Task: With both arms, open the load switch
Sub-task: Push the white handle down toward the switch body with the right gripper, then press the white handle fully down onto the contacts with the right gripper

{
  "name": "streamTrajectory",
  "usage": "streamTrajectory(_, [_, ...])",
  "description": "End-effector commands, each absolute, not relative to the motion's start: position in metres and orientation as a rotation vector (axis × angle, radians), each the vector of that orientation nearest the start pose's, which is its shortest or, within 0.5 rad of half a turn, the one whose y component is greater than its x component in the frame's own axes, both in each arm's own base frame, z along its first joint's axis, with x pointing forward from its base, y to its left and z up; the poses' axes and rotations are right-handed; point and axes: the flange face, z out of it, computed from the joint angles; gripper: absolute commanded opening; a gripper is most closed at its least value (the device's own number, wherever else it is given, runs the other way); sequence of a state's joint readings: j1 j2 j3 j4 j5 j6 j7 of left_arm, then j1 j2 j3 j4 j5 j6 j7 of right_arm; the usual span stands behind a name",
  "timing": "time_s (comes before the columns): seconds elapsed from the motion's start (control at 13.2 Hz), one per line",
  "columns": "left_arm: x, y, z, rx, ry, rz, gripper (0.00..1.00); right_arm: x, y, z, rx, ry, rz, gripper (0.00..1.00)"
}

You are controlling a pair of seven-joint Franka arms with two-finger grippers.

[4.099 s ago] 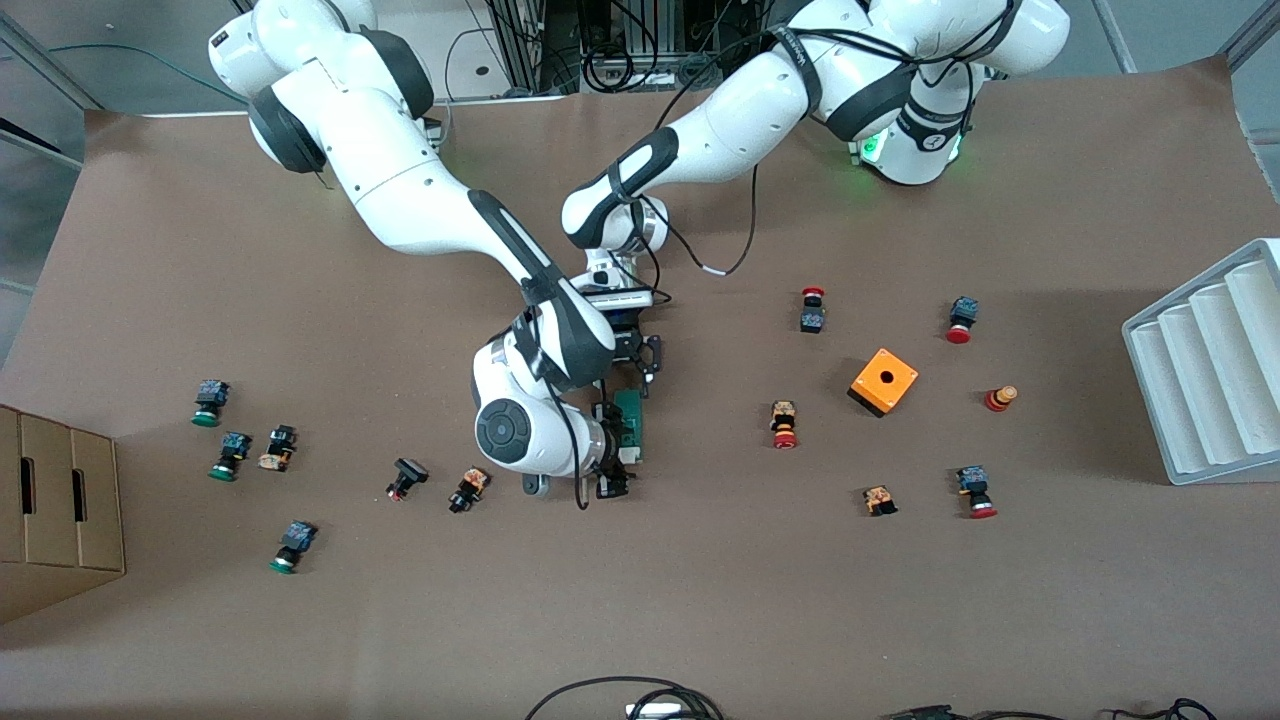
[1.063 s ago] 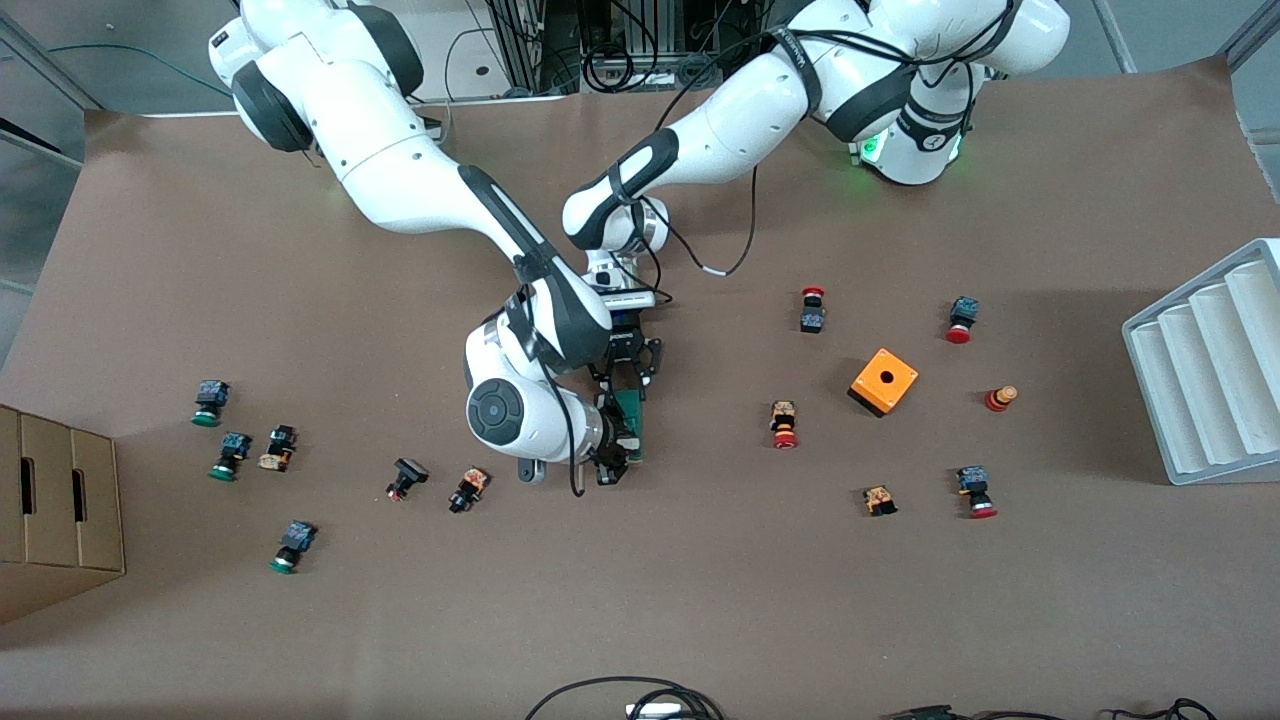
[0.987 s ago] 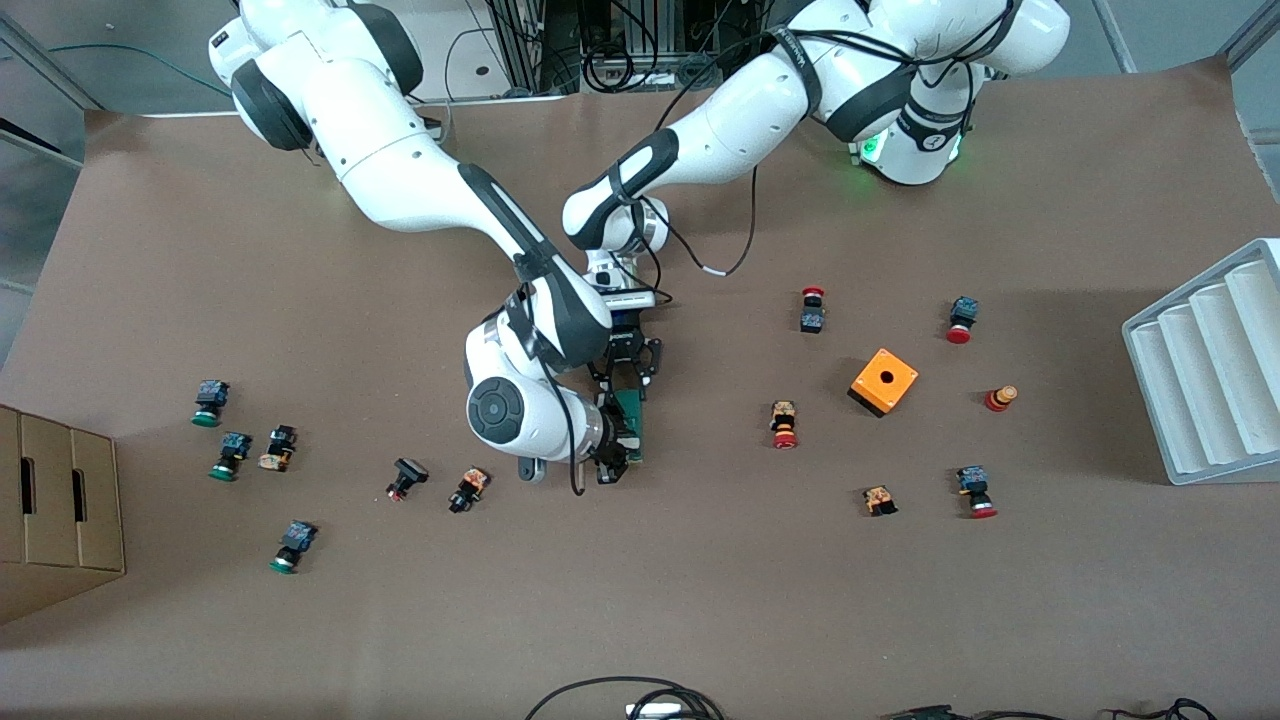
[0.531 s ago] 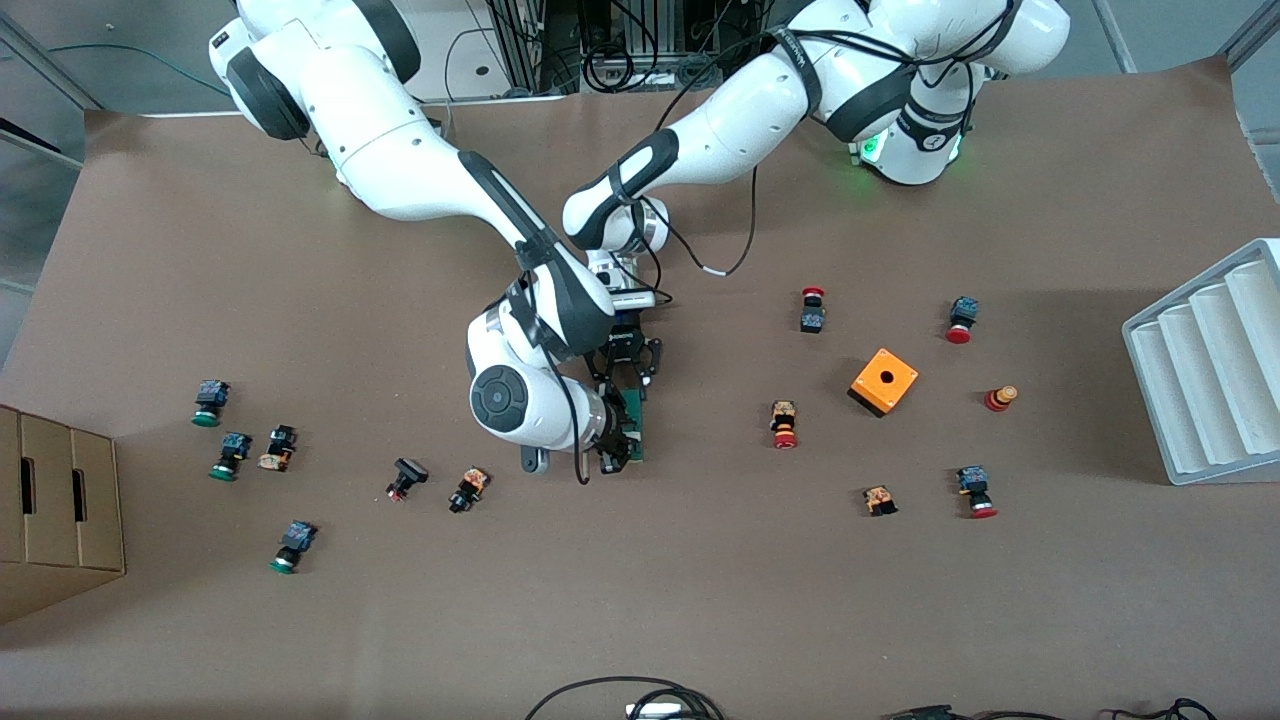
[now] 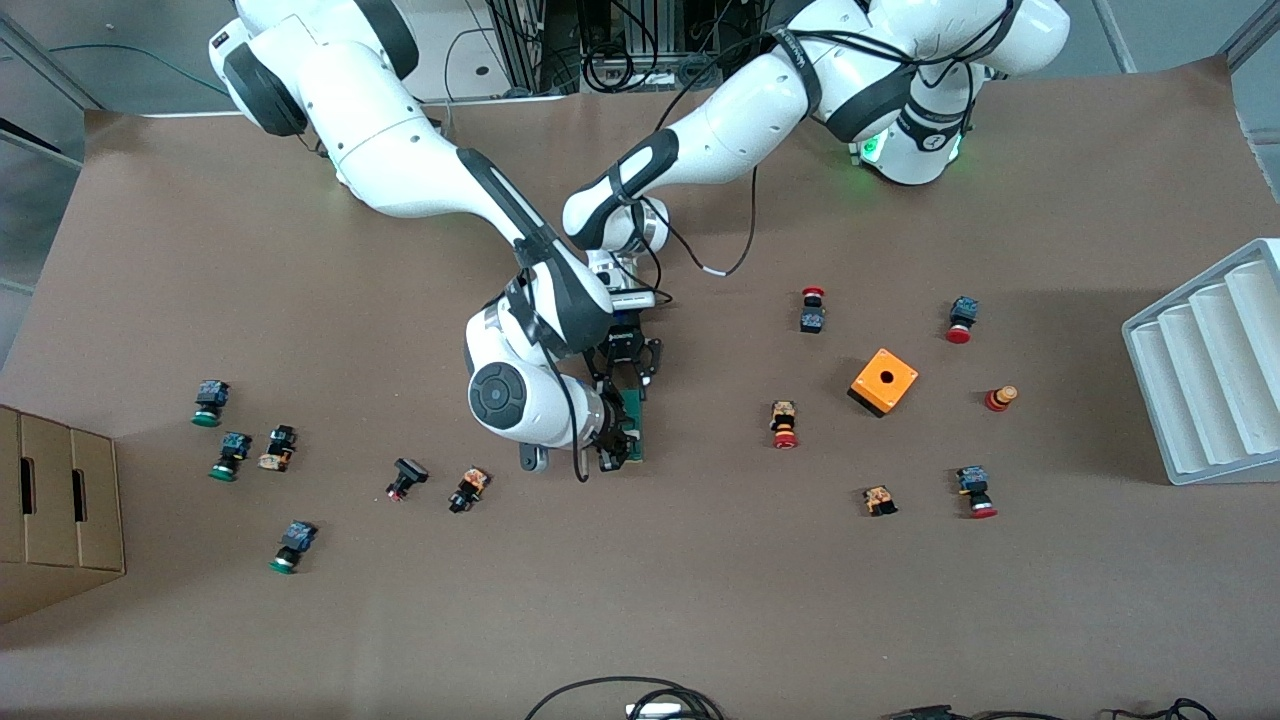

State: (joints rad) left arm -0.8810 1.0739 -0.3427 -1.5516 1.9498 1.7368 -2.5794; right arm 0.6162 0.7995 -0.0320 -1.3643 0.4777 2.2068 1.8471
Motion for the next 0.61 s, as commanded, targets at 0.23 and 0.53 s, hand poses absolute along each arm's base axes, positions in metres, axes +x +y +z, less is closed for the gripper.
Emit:
streamTrajectory(0.23, [0.3315,-0.5826,0.0434,-2.441,-0.178,-1.931,0.52,0.5931,0.4265,0.2348,-2.154,2.038,0.496,0.26])
streamTrajectory(0.53, [0.3308,-0.5818,0.0419,-2.441,-0.175,-1.928,0.52,0.5929,0.4259,0.2294,-2.167,2.032,0.491,0.25])
